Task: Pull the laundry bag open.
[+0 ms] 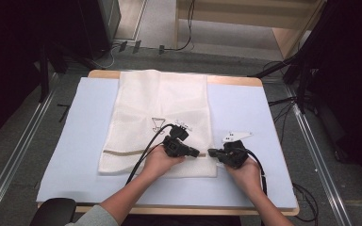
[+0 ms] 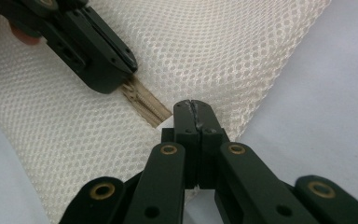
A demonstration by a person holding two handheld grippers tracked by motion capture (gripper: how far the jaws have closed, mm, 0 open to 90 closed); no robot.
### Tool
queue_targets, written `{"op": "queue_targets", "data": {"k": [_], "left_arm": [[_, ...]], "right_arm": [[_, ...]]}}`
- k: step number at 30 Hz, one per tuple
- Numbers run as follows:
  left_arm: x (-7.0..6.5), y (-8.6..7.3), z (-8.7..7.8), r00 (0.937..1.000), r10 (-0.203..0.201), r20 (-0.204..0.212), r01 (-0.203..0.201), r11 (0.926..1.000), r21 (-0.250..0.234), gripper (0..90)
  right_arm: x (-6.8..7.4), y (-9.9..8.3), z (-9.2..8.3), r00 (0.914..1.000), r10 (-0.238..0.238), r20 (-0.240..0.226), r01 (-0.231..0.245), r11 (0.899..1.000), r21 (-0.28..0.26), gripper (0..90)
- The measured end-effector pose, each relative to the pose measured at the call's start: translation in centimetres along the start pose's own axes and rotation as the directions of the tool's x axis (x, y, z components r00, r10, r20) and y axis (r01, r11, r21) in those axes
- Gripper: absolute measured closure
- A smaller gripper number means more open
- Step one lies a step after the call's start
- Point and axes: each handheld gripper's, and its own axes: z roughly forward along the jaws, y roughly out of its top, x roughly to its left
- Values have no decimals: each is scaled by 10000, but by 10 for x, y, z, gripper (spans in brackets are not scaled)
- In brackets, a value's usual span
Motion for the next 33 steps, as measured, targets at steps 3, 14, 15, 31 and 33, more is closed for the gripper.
{"op": "queue_targets", "data": {"k": [3, 14, 15, 31, 33], "left_arm": [[2, -2, -5, 10000, 38, -62, -38, 10000, 65, 889], [5, -9, -28, 9998, 135, -133, -133, 9999, 104, 888], [6, -10, -29, 9999, 92, -53, -92, 9999, 146, 888], [17, -19, -54, 9999, -23, 128, 24, 10000, -46, 889], [18, -20, -56, 10000, 54, 80, -54, 10000, -8, 888]], "right_arm": [[0, 0, 0, 10000, -1, -38, 1, 10000, 4, 900], [2, 2, 0, 9999, -69, 138, 68, 9999, 127, 900], [2, 2, 0, 9999, -94, 143, 92, 9999, 115, 900], [2, 1, 0, 9998, 161, 90, -162, 9998, 63, 900], [2, 1, 0, 9998, 157, 93, -157, 9999, 69, 900]]}}
